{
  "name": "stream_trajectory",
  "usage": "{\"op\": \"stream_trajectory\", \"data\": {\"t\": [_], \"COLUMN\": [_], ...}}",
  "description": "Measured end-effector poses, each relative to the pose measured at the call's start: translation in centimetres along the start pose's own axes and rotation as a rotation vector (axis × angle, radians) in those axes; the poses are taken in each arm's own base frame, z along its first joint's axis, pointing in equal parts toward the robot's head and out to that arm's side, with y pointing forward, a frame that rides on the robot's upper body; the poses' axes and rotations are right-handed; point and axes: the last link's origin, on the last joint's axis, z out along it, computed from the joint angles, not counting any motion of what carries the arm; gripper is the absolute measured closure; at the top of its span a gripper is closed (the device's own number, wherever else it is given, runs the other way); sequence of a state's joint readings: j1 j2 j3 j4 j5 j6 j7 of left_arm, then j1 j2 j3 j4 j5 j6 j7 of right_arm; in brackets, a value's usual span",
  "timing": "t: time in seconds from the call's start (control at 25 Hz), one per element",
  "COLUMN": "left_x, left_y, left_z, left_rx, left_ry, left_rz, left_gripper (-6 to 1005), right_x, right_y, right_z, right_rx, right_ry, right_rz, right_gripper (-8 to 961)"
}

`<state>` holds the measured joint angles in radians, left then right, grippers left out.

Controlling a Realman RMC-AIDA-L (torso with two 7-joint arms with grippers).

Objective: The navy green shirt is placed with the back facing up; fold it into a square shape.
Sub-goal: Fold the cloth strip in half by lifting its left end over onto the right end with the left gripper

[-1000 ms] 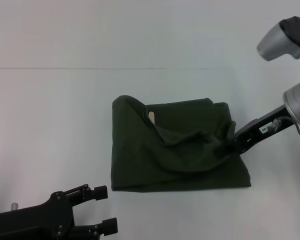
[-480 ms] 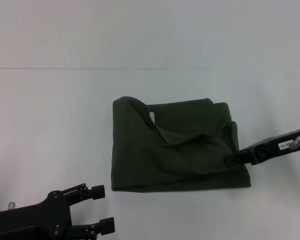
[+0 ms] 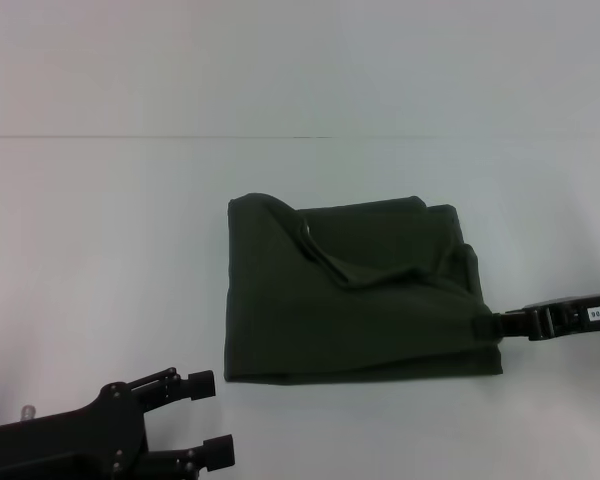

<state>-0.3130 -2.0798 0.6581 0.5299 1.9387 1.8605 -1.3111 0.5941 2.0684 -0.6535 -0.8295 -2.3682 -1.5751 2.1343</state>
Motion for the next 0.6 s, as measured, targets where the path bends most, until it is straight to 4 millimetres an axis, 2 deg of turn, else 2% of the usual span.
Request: {"op": "stream_trajectory", "data": {"t": [0.28,0.6], "left_x": [-0.1,-0.2], "left_y": [0.1,0.1], "left_z": [0.1,0.1], "left_rx": [-0.003,-0.007], "left_ry": [-0.003,-0.008], "left_rz": [-0.005,-0.005], "left_gripper": [59,59], "right_x": [1.7,2.5], "right_y": [-0.9,-1.2], "right_z": [0.4,0.3], "right_rx": [-0.021,-0.028], "right_ry": [-0.028,-0.039], "right_rz": [0.044,0.061], "right_gripper": [940,938]}}
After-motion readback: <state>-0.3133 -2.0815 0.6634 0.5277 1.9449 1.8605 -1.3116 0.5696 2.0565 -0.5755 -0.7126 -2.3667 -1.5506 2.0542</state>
